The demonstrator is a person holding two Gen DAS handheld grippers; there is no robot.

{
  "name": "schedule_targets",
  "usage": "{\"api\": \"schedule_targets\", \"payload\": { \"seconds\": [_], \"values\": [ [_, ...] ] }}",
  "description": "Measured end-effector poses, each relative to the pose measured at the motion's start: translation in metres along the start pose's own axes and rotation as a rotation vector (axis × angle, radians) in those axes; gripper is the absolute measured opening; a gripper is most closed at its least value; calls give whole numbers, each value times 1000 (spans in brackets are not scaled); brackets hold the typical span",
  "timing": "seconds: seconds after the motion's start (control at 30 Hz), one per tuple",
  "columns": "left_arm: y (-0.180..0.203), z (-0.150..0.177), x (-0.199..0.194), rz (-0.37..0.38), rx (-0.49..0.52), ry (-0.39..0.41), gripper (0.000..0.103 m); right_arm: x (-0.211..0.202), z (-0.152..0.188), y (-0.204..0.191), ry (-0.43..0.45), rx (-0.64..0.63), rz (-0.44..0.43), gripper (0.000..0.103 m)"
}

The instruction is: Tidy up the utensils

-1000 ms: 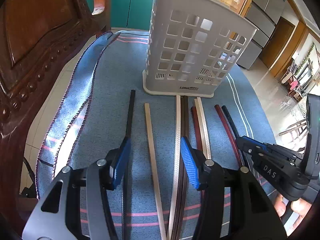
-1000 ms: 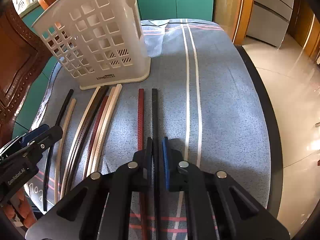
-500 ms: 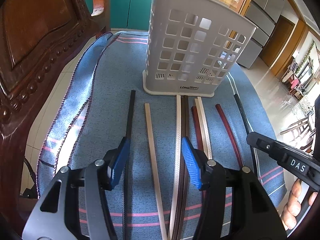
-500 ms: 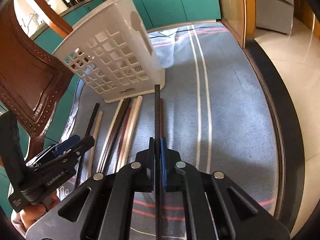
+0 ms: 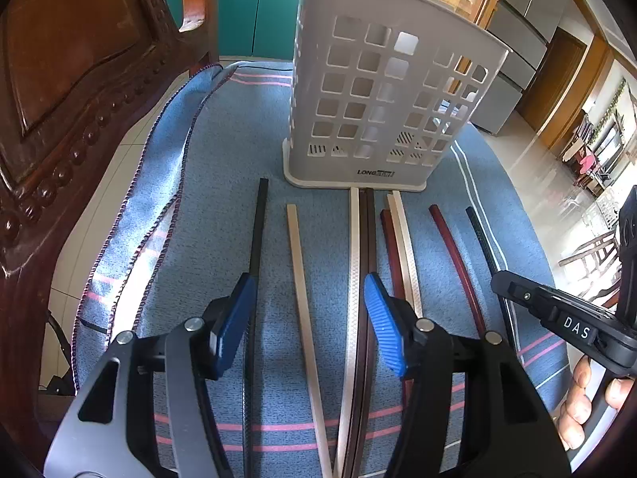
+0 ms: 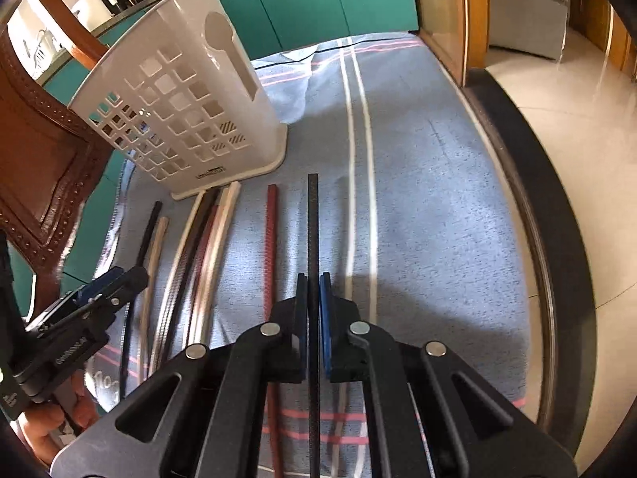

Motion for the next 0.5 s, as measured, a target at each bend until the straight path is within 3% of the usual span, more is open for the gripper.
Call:
{"api": "schedule_targets", "payload": {
  "seconds": [0.17, 0.5],
  "values": [
    [-1, -1, 0, 2, 2, 2, 59, 1, 1, 4, 6, -9, 38, 6],
    [-24, -11, -9, -18, -42, 31, 59, -4, -2, 6, 16, -21, 35, 6]
  ]
}}
Point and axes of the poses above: each gripper's, at about its wrist camera, not at the fingertips, and x roughly the way its jaws point, y to its right, z to its underside, the point moved 6 cm from there along x, roughly the way its jaws point, and after that the axes turned 5 degrees about z, right-handed, at the moved point
